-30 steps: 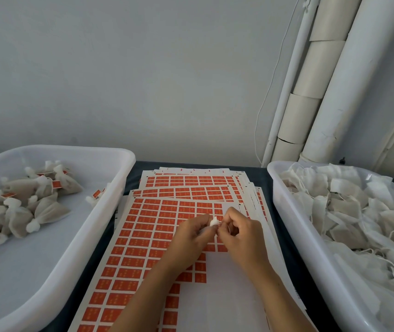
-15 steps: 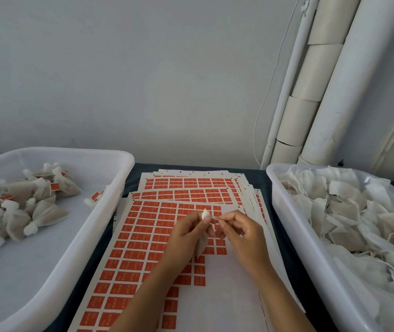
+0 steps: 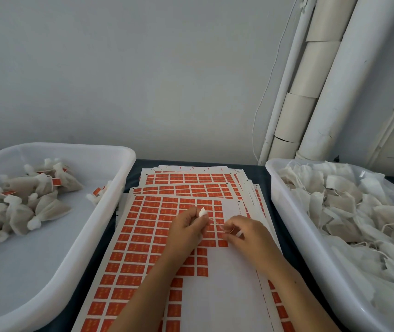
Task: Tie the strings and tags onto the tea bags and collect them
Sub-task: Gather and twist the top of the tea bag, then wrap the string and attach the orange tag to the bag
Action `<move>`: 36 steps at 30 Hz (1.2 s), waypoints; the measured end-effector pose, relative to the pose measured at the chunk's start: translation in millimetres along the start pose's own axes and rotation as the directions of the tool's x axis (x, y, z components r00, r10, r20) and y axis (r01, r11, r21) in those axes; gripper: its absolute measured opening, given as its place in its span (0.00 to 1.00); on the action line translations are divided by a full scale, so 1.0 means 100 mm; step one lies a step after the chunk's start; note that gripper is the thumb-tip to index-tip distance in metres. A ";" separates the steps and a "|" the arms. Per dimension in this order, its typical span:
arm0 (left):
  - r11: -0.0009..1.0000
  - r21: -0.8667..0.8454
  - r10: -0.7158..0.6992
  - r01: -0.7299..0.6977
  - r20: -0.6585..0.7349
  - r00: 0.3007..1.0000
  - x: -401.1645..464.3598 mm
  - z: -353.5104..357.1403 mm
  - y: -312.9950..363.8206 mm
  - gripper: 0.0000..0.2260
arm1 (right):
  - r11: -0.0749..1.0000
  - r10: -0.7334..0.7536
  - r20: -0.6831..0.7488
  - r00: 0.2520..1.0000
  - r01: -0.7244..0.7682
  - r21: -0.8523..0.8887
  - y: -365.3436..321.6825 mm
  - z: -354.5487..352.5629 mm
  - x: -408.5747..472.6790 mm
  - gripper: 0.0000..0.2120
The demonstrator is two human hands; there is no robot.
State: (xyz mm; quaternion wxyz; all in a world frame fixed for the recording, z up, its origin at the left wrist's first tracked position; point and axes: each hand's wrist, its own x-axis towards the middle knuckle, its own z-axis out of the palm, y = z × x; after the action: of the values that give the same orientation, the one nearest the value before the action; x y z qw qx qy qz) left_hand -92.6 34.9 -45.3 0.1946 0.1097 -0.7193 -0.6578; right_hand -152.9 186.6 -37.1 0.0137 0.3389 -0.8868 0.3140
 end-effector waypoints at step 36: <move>0.998 -0.002 -0.062 0.062 -0.029 0.998 0.06 0.02 -0.15 0.10 | 0.826 -0.235 0.193 0.953 0.300 -0.477 0.02 -0.05 -0.15 0.18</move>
State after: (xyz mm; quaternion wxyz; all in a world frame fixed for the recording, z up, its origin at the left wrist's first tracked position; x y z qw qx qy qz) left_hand -100.4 32.9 -59.3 0.1845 0.1414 -0.7123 -0.6623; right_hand -143.6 199.4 -37.4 0.0891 0.4636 -0.8804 0.0459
